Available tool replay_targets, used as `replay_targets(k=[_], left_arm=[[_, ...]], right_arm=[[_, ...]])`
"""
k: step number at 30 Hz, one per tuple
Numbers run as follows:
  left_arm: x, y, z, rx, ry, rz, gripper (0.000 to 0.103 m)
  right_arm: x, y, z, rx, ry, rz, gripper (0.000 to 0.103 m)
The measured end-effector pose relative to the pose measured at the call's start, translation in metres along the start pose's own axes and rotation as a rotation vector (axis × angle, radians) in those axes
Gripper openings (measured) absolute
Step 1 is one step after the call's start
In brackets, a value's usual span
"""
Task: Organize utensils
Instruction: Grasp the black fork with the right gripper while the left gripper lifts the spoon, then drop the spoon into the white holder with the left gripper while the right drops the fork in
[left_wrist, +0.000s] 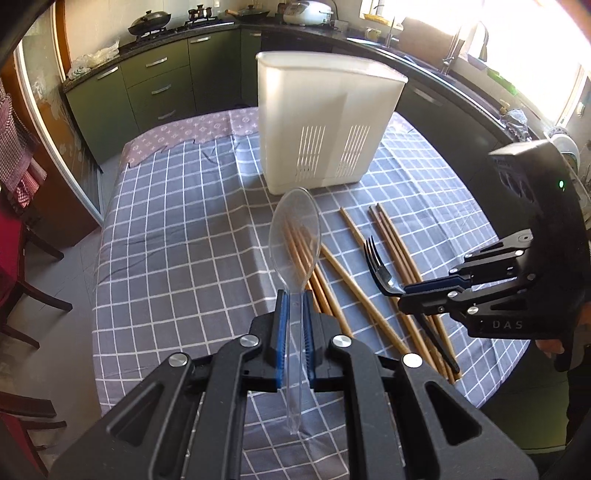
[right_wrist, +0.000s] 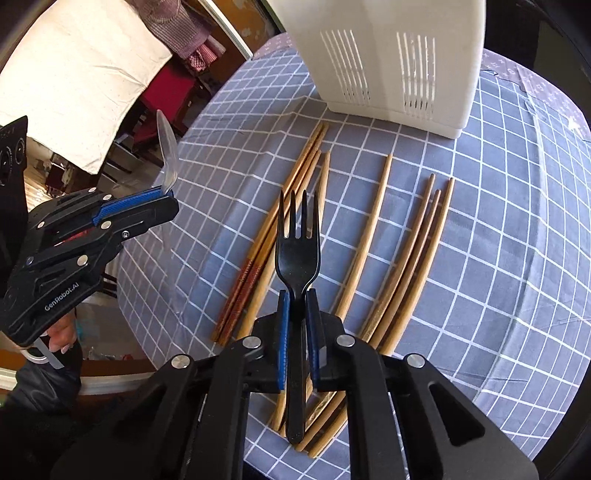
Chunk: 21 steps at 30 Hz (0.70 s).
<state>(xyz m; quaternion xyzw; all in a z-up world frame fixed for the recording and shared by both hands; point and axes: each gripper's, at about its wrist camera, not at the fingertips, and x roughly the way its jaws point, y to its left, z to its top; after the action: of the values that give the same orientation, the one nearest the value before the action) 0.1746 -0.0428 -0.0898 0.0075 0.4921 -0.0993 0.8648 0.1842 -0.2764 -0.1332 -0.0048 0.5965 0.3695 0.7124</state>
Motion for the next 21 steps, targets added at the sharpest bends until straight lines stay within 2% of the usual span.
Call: replay_targets(k=[6,11,17,21], left_arm=[[-0.051,-0.015,0.041,0.052,-0.131,-0.032,0.008],[-0.085,-0.025,0.087,0.077,-0.222,-0.048,0.008],[-0.109,-0.036,0.151,0.096,-0.334,-0.017,0.008],[-0.107,-0.041,0.187,0.094,-0.403,0.019,0.008]], right_arm=[[-0.039,-0.006,-0.024,0.027,-0.137,0.107,0.01],[-0.053,-0.009,-0.039,0.045,-0.19,0.171,0.01],[-0.064,-0.019,-0.05,0.068,-0.239,0.209,0.01],[-0.072,-0.024,-0.053,0.076,-0.267,0.207,0.01]])
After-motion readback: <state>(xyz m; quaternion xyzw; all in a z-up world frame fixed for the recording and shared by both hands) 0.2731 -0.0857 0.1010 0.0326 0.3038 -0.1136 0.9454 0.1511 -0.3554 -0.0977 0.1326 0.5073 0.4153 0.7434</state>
